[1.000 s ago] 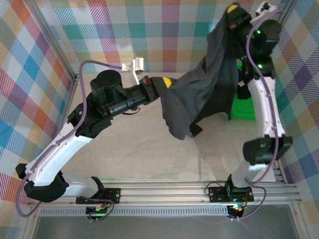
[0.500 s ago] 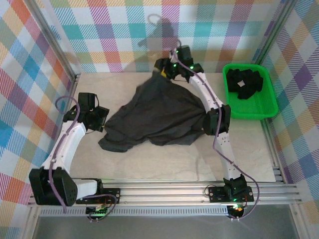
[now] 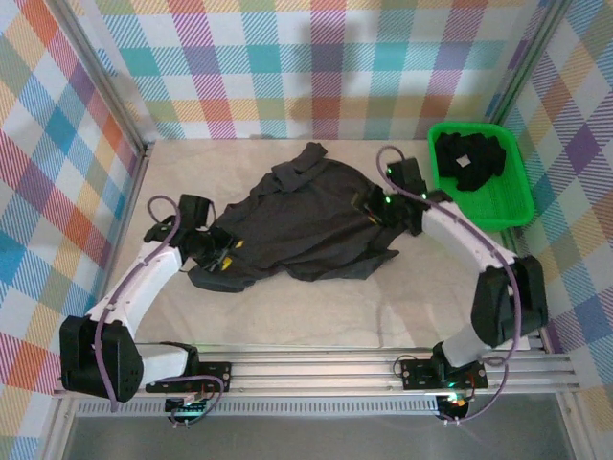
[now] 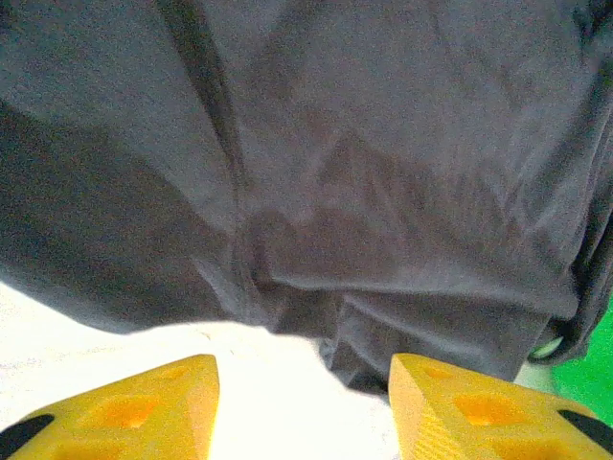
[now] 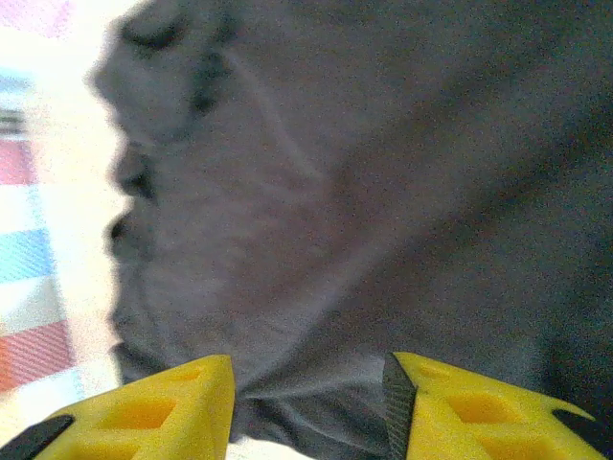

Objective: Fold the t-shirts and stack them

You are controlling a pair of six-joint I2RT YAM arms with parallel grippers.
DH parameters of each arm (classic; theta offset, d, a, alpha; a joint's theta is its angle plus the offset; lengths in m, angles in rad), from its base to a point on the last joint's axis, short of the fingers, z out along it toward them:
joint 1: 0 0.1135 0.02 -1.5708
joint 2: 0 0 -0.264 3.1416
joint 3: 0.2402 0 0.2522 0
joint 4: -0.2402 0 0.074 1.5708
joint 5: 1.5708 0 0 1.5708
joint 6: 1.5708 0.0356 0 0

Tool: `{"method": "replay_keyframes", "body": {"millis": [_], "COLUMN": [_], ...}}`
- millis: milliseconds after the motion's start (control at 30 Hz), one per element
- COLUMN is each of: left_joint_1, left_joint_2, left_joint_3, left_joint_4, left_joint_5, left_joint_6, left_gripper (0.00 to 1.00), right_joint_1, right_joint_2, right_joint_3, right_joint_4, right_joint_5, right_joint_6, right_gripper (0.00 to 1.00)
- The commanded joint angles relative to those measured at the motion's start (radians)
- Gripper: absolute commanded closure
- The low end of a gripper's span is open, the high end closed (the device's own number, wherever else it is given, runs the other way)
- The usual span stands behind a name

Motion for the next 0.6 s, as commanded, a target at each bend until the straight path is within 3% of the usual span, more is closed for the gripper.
{"method": "replay_keyframes", "body": {"millis": [0,167,400,567], "left_joint_1": [-0.046,-0.049,-0.051,-0.051], "left_joint_2": [0.059,0.065,0.079,0.062], "left_joint_3": [0.04,0.04,0.054,0.064], "left_joint_4": [-0.04,-0.046,-0.031,-0.06], "left_joint_5": [-0.03,-0.06,-0.044,-0.06], "left_joint_6": [0.053,0.064,0.067,0.084], "left_gripper": [0.52,0.52,0.52,0.52], "right_joint_1": [-0.044,-0.165,-0.211,-0.21], "right_joint_2": [-0.088,-0.2,-0.105,-0.07], "right_joint_3": [-0.167,-0.367,-0.433,-0.433], "right_joint_4": [-0.045,0.042,0.224,0.206], "right_joint_5": [0.104,0.048,-0.035,-0.085], "right_joint_6": [0.112,0.288,0.385,0.43], "right_gripper": [0.53,0.49,0.5,0.64]}}
